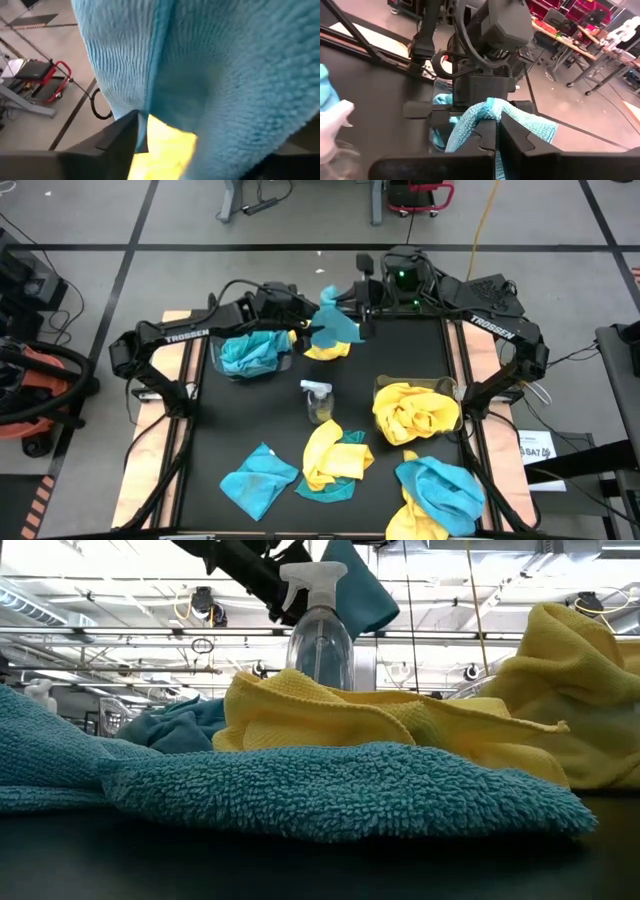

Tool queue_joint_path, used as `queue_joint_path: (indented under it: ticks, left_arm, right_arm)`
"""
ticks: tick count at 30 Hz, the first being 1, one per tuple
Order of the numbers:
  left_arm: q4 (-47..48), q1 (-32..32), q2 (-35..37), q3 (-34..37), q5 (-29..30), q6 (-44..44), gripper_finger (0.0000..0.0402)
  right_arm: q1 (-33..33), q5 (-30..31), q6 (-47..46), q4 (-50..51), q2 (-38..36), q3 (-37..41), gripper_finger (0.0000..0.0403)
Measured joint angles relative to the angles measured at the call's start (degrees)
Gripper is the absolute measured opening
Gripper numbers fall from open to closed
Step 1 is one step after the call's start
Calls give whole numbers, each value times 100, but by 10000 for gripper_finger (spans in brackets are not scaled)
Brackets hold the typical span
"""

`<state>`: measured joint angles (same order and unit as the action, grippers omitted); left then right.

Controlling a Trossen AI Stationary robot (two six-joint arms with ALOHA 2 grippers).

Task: Sort microfiber towel by color & place in baskets
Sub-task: Put the blue microfiber towel into the top transparent bin

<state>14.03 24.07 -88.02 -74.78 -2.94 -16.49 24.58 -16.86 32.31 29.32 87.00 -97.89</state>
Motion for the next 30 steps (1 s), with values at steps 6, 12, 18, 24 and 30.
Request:
queue_joint_path:
  ticks: [6, 12, 18, 24, 30]
  left_arm:
    - [24, -4, 115, 1, -47, -401, 58]
    - [229, -7, 441, 2, 69, -580, 11]
    - [453, 73, 1030, 2, 352, -678, 5]
    - [1242, 234, 1631, -2, 683, -652, 3]
    - [2337, 391, 2071, -2, 1120, -494, 2]
  right_arm:
    - [33, 197, -14, 405, 0, -2, 0]
    - [131, 341, -140, 924, 0, -2, 10]
    - [283, 361, -334, 1323, 82, -2, 60]
    - [313, 358, -360, 1396, 221, 0, 144]
    - [310, 339, -429, 1372, 380, 0, 206]
